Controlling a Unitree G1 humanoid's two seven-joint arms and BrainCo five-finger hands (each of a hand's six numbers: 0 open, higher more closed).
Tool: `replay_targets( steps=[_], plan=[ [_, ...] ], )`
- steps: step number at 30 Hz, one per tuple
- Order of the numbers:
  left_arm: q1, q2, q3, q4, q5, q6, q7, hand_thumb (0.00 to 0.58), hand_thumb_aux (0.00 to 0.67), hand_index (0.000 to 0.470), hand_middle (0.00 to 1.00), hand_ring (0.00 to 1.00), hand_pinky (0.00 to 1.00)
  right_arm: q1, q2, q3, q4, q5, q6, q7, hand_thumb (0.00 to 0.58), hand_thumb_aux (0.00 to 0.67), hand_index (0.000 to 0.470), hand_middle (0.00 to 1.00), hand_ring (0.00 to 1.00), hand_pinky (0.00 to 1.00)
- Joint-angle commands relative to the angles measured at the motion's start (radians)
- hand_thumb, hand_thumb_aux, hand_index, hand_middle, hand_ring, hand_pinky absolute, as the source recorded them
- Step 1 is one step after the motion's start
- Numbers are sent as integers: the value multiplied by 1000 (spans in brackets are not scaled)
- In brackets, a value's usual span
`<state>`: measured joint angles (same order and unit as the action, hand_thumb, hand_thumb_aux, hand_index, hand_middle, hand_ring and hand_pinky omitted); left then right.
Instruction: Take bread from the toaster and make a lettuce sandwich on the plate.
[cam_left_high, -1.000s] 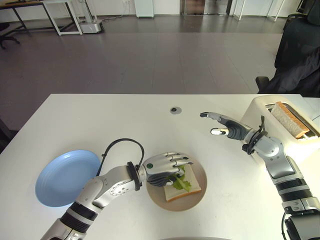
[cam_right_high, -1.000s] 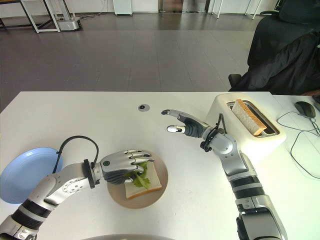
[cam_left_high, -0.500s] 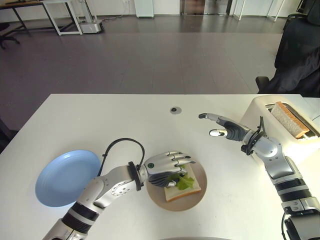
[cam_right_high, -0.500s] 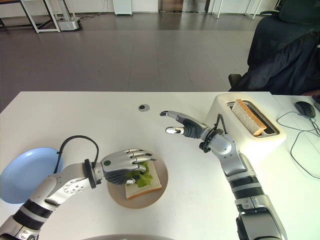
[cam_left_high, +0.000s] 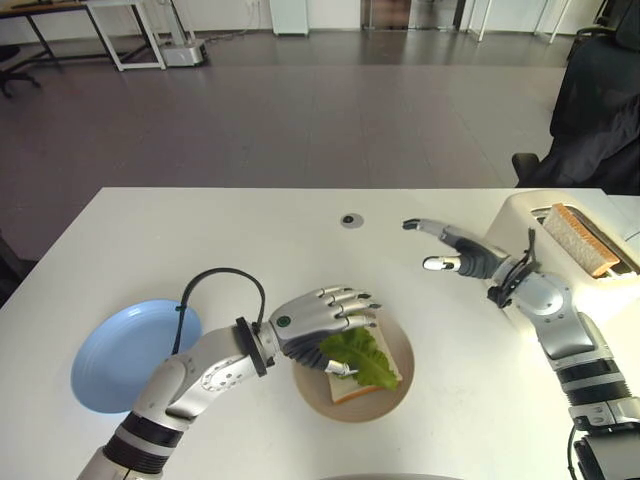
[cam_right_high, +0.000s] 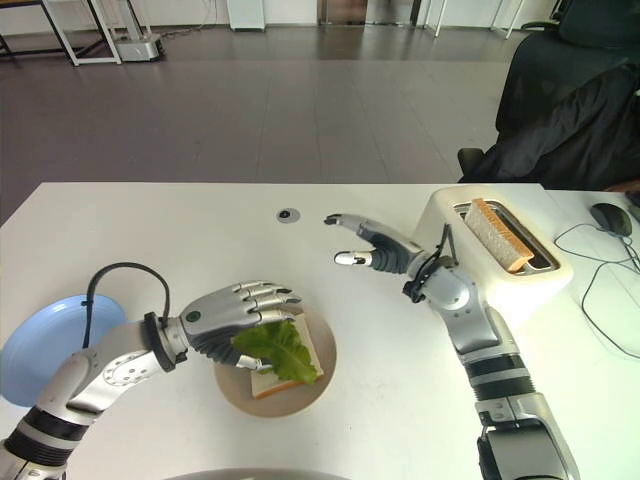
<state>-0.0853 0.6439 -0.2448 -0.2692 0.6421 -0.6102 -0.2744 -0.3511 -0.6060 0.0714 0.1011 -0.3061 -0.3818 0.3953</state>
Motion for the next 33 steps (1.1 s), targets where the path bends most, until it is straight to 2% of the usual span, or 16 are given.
replay_targets(
  steps=[1, 5, 9, 11, 15, 17, 18, 19, 21, 24, 25, 27, 29, 30, 33],
  plan=[
    [16, -45, 87, 1, -129, 12, 64, 0, 0, 0, 0, 0, 0, 95, -148, -255, -150, -38, 49, -73, 0, 0, 0, 0, 0, 0],
    [39, -87, 129, 22, -190, 33, 98, 0, 0, 0, 0, 0, 0, 236, -223, -416, -240, -100, 129, -86, 0, 0, 0, 0, 0, 0],
    [38, -87, 170, 68, -213, 24, 116, 0, 0, 0, 0, 0, 0, 344, -293, -518, -130, -201, 240, -128, 0, 0, 0, 0, 0, 0],
    [33, -83, 179, 88, -196, 18, 125, 0, 0, 0, 0, 0, 0, 359, -310, -516, -79, -233, 293, -137, 0, 0, 0, 0, 0, 0],
    [22, -79, 169, 120, -117, 15, 144, 0, 0, 0, 0, 0, 0, 368, -312, -445, -34, -193, 279, -87, 0, 0, 0, 0, 0, 0],
    [21, -79, 169, 124, -107, 11, 147, 0, 0, 0, 0, 0, 0, 365, -309, -429, -35, -177, 271, -82, 346, 244, 171, 0, 0, 0],
    [20, -79, 170, 126, -104, 10, 148, 0, 0, 0, 0, 0, 0, 362, -307, -423, -36, -165, 263, -78, 420, 318, 223, 0, 0, 0],
    [18, -79, 170, 133, -95, 10, 151, 0, 0, 0, 0, 0, 0, 359, -307, -417, -38, -152, 256, -77, 436, 336, 236, 0, 0, 0],
    [14, -79, 165, 147, -81, 9, 155, 0, 0, 0, 0, 0, 0, 354, -307, -411, -42, -134, 247, -79, 422, 321, 225, 0, 0, 0],
    [10, -80, 157, 164, -60, 4, 164, 0, 0, 0, 0, 0, 0, 352, -309, -409, -59, -115, 242, -78, 366, 263, 184, 0, 0, 0],
    [9, -80, 156, 167, -55, 2, 167, 0, 0, 0, 0, 0, 0, 352, -311, -408, -61, -114, 243, -79, 379, 276, 194, 0, 0, 0],
    [9, -78, 155, 170, -50, 1, 172, 0, 0, 0, 0, 0, 0, 341, -313, -400, -53, -118, 249, -87, 470, 378, 265, 0, 0, 0],
    [10, -76, 155, 173, -45, 0, 177, 0, 0, 0, 0, 0, 0, 321, -307, -386, -41, -108, 245, -92, 566, 565, 396, 0, 0, 0],
    [11, -75, 156, 174, -43, -1, 179, 0, 0, 0, 0, 0, 0, 311, -300, -382, -45, -92, 239, -90, 580, 670, 470, 0, 0, 0],
    [15, -71, 162, 176, -39, -3, 184, 0, 0, 0, 0, 0, 0, 291, -286, -387, -66, -37, 223, -88, 580, 670, 470, 0, 0, 0]
  ],
)
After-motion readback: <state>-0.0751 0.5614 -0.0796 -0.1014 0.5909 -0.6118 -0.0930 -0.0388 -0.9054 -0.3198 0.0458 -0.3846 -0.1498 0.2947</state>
